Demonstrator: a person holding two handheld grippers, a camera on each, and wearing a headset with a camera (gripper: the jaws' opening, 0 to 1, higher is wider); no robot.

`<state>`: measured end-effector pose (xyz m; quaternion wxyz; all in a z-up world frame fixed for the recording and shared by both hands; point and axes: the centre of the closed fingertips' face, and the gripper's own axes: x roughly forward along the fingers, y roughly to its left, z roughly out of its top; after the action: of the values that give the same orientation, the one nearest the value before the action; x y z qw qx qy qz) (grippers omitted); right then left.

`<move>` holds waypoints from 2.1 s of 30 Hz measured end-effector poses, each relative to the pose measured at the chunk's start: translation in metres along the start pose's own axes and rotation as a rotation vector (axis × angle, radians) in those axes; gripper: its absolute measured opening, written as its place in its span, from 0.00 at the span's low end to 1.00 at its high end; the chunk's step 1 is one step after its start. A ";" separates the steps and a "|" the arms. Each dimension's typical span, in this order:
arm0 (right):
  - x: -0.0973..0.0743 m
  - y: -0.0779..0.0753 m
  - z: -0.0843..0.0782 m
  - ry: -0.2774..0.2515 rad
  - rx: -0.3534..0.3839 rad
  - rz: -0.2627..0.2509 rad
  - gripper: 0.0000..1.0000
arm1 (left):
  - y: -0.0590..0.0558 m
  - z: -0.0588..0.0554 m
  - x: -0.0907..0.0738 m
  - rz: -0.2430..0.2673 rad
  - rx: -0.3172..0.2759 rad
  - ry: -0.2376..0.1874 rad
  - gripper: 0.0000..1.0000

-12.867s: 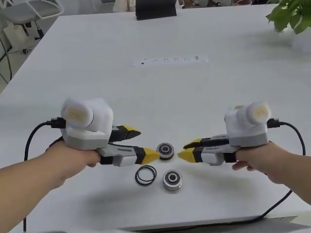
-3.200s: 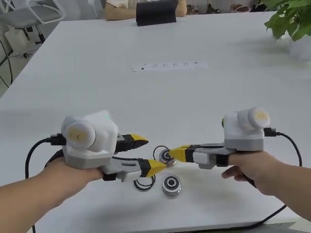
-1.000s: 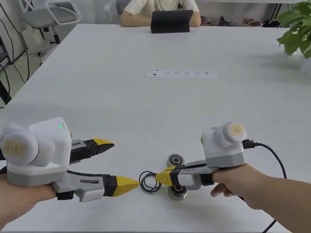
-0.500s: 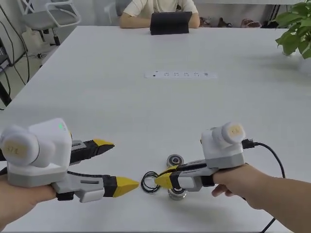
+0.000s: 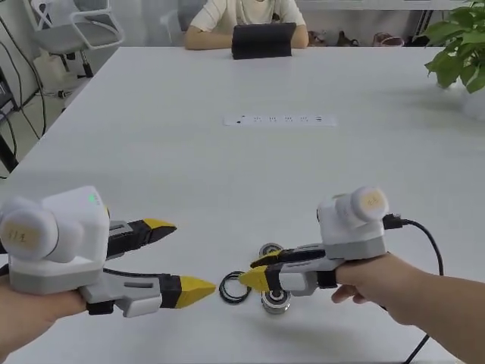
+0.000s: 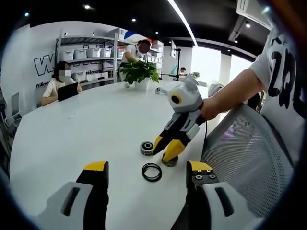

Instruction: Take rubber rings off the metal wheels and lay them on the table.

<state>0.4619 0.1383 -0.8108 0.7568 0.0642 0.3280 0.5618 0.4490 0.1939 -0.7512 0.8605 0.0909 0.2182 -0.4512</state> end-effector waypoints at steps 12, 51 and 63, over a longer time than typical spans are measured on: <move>-0.020 0.002 0.013 -0.047 -0.036 -0.004 0.29 | -0.001 0.006 0.005 -0.004 -0.002 -0.006 0.64; -0.104 0.003 0.010 -0.103 -0.222 -0.179 0.54 | -0.004 0.006 -0.004 0.028 -0.014 -0.021 0.67; -0.115 0.002 -0.006 -0.071 -0.264 -0.222 0.59 | -0.005 0.002 -0.007 0.040 -0.013 -0.017 0.67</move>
<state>0.4391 0.0349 -0.7654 0.8273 -0.0526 0.2294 0.5101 0.4422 0.1957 -0.7456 0.8717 0.0858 0.2121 -0.4333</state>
